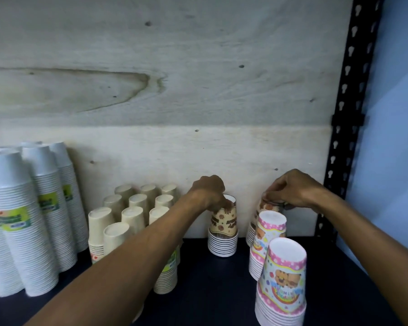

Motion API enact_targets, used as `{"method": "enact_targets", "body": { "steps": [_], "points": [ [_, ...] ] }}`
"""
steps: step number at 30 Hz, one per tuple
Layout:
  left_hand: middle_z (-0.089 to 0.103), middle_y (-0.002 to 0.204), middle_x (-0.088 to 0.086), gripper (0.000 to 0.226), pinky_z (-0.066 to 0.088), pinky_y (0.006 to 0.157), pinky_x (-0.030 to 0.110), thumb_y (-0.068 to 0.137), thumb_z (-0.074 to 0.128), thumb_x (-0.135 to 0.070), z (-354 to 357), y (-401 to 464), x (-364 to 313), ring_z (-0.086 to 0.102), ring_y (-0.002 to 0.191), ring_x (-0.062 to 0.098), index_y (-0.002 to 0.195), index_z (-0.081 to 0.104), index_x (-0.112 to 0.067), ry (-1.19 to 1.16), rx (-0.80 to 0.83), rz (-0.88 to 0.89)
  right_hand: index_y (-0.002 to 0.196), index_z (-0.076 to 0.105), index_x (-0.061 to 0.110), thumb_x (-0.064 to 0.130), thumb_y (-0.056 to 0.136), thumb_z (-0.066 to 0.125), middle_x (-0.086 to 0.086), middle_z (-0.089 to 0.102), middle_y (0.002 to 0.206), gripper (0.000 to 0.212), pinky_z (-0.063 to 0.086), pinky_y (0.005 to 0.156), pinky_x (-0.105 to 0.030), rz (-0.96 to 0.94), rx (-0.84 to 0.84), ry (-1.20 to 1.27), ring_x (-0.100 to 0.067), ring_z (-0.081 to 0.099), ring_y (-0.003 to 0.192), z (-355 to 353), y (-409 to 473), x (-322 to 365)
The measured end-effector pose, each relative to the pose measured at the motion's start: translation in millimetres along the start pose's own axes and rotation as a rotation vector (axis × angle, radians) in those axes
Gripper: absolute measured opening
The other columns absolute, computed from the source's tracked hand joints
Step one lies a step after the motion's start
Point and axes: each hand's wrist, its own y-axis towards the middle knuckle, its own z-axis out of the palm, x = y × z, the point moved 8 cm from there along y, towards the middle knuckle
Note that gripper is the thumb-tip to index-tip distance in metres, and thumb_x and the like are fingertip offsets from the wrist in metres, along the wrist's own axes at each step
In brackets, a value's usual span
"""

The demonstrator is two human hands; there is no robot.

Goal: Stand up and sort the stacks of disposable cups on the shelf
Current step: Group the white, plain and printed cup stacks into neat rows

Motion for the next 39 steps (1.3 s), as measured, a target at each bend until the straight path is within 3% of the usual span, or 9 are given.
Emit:
{"method": "enact_targets", "body": {
  "steps": [9,12,14,16,19,21,25,32,39],
  "points": [
    [0.068,0.119,0.011,0.054,0.052,0.096,0.038,0.083,0.073,-0.043,2.9,2.0,2.7,0.065,0.108,0.027,0.12,0.066,-0.005,-0.095,0.04,-0.032,0.078,0.082,0.011,0.026,0.073,0.087,-0.012,0.078,0.082,0.017,0.062,0.08,-0.039,-0.036,0.175,0.155,-0.021,0.072,0.078,25.7,10.9,14.9],
    [0.073,0.109,0.009,0.051,0.057,0.075,0.031,0.081,0.076,-0.038,4.0,3.9,8.2,0.071,0.097,0.022,0.118,0.067,-0.006,-0.114,0.086,-0.07,0.082,0.081,0.009,0.018,0.078,0.084,-0.016,0.077,0.09,0.01,0.063,0.079,-0.039,0.019,0.194,0.185,-0.021,0.071,0.08,25.2,11.4,6.8],
    [0.073,0.106,0.007,0.053,0.047,0.055,0.021,0.079,0.078,-0.038,2.9,3.6,10.6,0.071,0.096,0.019,0.12,0.066,-0.007,-0.128,0.1,-0.089,0.087,0.079,0.007,0.016,0.081,0.081,-0.015,0.077,0.092,0.011,0.063,0.071,-0.033,0.05,0.208,0.21,-0.02,0.072,0.082,26.3,10.1,2.7],
    [0.07,0.109,0.006,0.051,0.038,0.047,0.016,0.078,0.079,-0.038,2.5,4.5,10.0,0.069,0.095,0.018,0.118,0.066,-0.008,-0.127,0.107,-0.091,0.093,0.076,0.003,0.013,0.082,0.08,-0.016,0.077,0.094,0.016,0.062,0.066,-0.03,0.068,0.217,0.252,-0.021,0.072,0.083,28.2,9.1,0.6],
    [0.061,0.091,0.006,0.029,0.037,0.046,0.019,0.08,0.077,-0.037,6.0,12.4,8.7,0.059,0.082,0.019,0.078,0.059,-0.014,-0.097,0.099,-0.089,0.101,0.07,-0.001,0.007,0.082,0.078,-0.021,0.075,0.099,0.022,0.062,0.065,-0.03,0.08,0.207,0.321,-0.025,0.072,0.083,29.8,10.4,-1.2],
    [0.053,0.077,0.004,0.039,0.038,0.05,0.02,0.081,0.075,-0.037,10.3,14.0,8.6,0.059,0.081,0.02,0.063,0.048,-0.016,-0.065,0.125,-0.083,0.101,0.07,-0.002,0.005,0.082,0.078,-0.023,0.074,0.1,0.022,0.061,0.065,-0.029,0.08,0.204,0.346,-0.024,0.072,0.081,30.2,11.7,-1.9],
    [0.068,0.085,0.006,0.041,0.049,0.066,0.029,0.077,0.079,-0.037,11.8,15.8,13.0,0.065,0.084,0.021,0.1,0.07,-0.003,-0.134,0.1,-0.059,0.099,0.072,-0.002,0.005,0.082,0.078,-0.024,0.075,0.098,0.019,0.061,0.066,-0.028,0.074,0.204,0.362,-0.022,0.072,0.078,32.1,12.6,-5.6],
    [0.063,0.127,0.011,0.057,0.052,0.095,0.036,0.083,0.075,-0.038,11.3,9.7,10.2,0.064,0.11,0.027,0.128,0.061,-0.004,-0.096,0.092,-0.017,0.111,0.073,0.009,0.011,0.087,0.074,-0.012,0.076,0.103,0.024,0.057,0.063,-0.023,0.014,0.239,0.391,-0.018,0.073,0.086,34.6,5.9,-7.0],
    [0.055,0.139,0.007,0.07,0.051,0.096,0.035,0.082,0.076,-0.039,-3.8,-9.6,7.1,0.065,0.109,0.026,0.141,0.048,-0.014,-0.134,0.053,-0.012,0.11,0.072,0.014,0.018,0.089,0.072,-0.011,0.072,0.108,0.021,0.058,0.069,-0.023,0.001,0.186,0.337,-0.014,0.065,0.088,18.7,-9.4,-3.6]
  ]
}}
